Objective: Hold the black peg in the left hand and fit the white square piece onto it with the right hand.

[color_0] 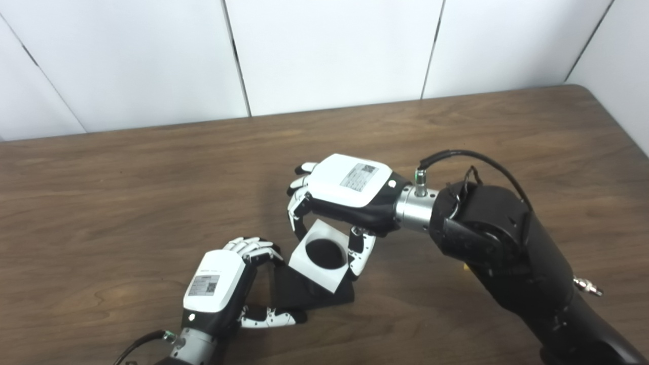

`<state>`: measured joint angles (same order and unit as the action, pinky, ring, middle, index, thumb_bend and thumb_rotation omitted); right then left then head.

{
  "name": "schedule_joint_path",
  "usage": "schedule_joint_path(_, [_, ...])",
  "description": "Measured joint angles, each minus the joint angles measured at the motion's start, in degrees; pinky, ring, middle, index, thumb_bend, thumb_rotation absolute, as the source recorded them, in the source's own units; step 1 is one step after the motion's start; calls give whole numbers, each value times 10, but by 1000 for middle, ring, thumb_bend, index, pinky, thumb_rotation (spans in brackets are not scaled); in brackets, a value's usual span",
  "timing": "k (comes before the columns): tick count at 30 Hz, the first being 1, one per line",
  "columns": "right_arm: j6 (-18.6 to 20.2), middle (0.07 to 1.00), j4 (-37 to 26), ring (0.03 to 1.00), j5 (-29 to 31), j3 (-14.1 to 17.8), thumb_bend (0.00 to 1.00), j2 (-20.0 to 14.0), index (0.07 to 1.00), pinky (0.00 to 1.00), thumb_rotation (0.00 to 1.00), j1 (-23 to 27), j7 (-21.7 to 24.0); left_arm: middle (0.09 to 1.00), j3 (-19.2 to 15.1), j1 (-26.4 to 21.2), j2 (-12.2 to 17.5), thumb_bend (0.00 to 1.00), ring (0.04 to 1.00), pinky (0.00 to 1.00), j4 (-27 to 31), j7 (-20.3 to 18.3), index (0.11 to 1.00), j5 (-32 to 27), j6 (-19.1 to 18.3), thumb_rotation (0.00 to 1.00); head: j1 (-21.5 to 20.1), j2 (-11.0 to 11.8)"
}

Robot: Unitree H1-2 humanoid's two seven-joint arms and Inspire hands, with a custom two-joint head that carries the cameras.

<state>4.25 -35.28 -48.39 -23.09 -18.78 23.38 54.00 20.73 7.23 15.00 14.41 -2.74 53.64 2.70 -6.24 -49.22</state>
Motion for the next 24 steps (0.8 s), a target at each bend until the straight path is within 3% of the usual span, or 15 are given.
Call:
schedule_joint_path(15, [-6,747,-4,853,-43,-19,523,3,484,927,130,-4,4,747,1,-1,-3,504,796,849,1,-2,490,2,-2,57,-3,-4])
schedule_joint_path(24, [-44,715,-6,823,-105,-35,523,12,482,865,131,-15,5,751,3,-2,-9,503,801,852,3,-6,490,5,-9,59,-2,-7])
